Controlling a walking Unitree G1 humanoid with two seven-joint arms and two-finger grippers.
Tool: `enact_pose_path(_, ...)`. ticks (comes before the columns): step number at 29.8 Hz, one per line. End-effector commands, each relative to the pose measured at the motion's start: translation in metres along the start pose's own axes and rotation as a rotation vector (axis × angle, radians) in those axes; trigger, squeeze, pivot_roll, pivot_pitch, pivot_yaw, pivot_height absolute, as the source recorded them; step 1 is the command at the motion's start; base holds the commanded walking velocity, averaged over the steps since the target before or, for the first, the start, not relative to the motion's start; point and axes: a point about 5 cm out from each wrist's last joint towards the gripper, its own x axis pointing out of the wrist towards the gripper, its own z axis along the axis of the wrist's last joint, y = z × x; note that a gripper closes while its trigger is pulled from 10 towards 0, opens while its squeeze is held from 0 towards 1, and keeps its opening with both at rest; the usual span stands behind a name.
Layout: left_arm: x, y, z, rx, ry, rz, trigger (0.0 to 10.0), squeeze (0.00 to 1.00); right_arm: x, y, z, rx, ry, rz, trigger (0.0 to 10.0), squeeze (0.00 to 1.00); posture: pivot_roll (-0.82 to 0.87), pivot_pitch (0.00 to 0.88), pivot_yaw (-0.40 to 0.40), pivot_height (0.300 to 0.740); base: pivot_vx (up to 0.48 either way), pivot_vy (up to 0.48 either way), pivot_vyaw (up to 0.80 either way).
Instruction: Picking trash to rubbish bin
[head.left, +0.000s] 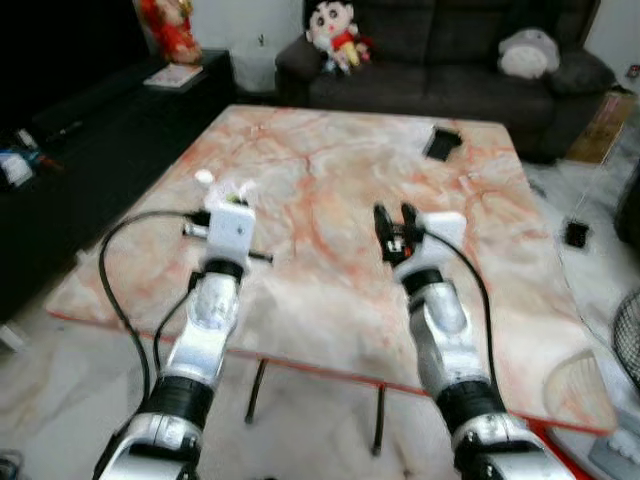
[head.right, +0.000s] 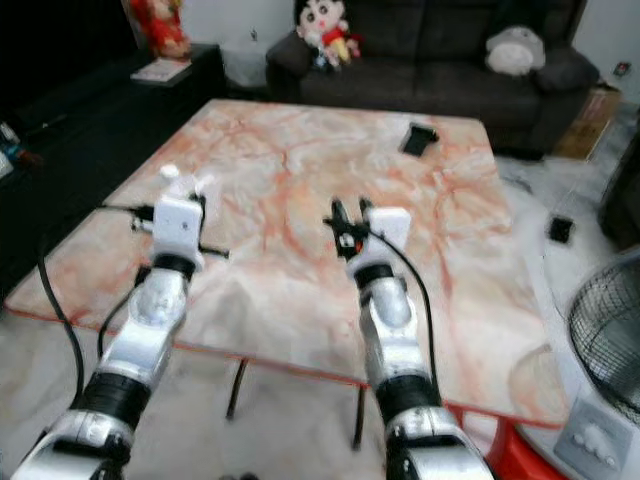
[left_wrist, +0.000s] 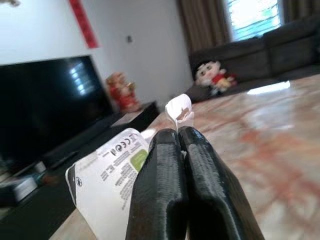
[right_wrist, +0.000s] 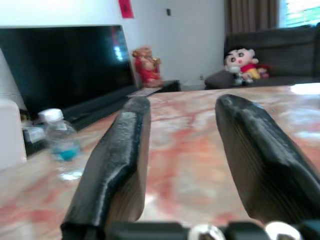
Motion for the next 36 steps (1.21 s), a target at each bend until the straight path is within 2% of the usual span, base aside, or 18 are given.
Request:
enact_pose_path(1,0.0045,-0.0028,0.0075,-0.012,-0.025,-0.002,10.0,0.00,0.0008,-0.0012,0.0012,0.002,-0.004,-0.004,10.0,0.00,0.01,0.028,0.030,0.740,0.000,0.000,0.00)
enact_pose_path(36,0.0049,-0.0010,0.0074,-0.028,-0.019,0.009,10.0,0.00,0.0017,0.0019,-0.0004,0.005,0.011,0.013,10.0,0.00,0.01,0.045,0.022,0.740,0.000,0.000,0.00)
